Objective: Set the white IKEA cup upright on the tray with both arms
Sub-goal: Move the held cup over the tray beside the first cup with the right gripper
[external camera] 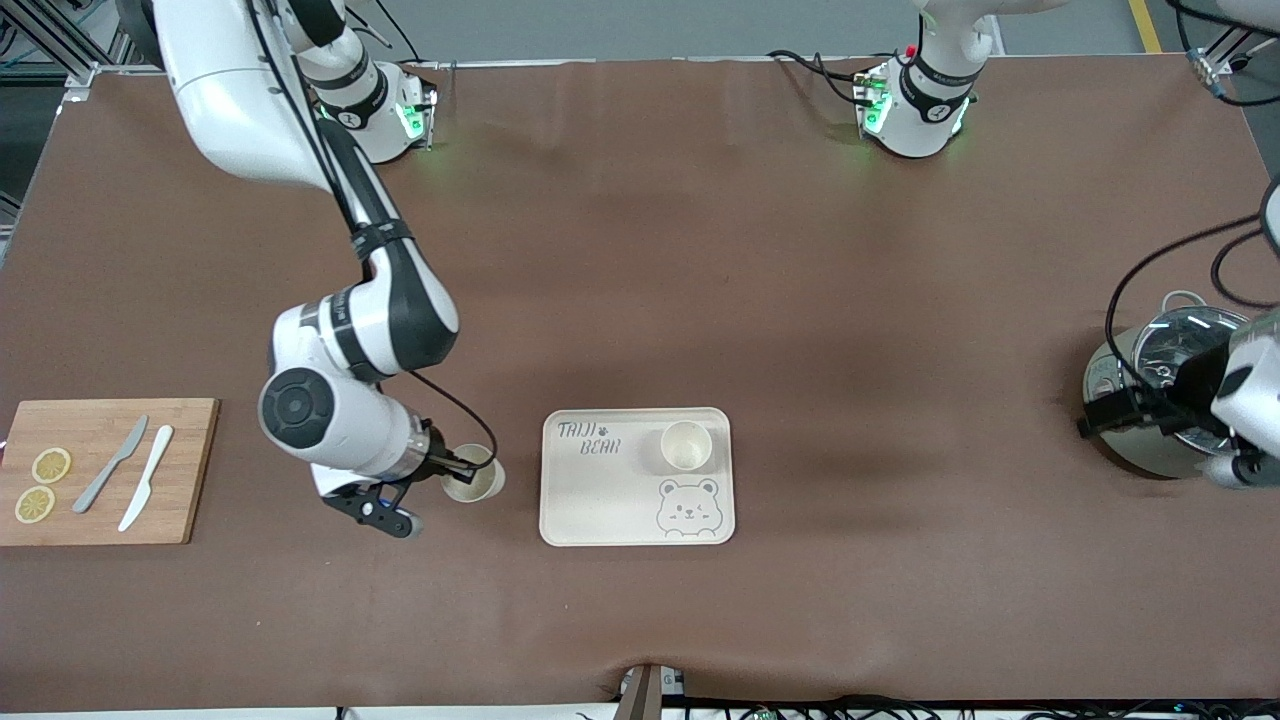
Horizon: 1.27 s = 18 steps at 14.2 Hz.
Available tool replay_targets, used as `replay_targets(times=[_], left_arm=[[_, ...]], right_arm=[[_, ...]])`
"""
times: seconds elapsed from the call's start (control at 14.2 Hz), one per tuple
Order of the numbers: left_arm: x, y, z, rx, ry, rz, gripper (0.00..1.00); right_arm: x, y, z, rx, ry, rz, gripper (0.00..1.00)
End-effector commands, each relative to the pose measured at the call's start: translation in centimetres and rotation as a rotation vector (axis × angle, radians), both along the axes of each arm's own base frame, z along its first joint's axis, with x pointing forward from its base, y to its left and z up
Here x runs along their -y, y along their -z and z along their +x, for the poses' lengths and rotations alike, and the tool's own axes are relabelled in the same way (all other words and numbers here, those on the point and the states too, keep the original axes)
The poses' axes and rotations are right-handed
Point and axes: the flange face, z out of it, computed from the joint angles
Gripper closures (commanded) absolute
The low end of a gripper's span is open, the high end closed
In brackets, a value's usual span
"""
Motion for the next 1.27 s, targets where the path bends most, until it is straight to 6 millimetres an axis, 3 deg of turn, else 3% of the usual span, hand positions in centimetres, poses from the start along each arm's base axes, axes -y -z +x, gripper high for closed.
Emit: replay_targets(times=[0.0,0.14,0.28,0.56,0.7,1.2], left_arm=[[2.3,-1.7,-3.6,-0.02,0.06,-0.007,0.0],[3.6,-3.5,-6.5,-0.005,0.086,0.003,0.0],[4.1,-4.8,-7.7,0.009,0.094,0.006,0.0],[4.0,-3.4,-7.2,-0.008,0.137,0.086,0.0],[3.8,-3.3,-7.0,-0.007,0.135,0.088,0.0],[4.3,-5.8,-8.2,0.02,0.098,0.081,0.0]], right_arm=[[-3.7,0.4,-0.5,0.048,0.054,0.013,1.0],[-5.4,1.8,-0.8,0.065,0.07,0.02,1.0],[-6.8,3.5,-1.0,0.086,0.079,0.03,1.0],[-8.8,6.7,-1.6,0.104,0.083,0.036,1.0],[-9.4,7.2,-2.0,0.099,0.066,0.033,1.0],[-11.6,9.4,-3.3,0.083,0.045,0.027,1.0]])
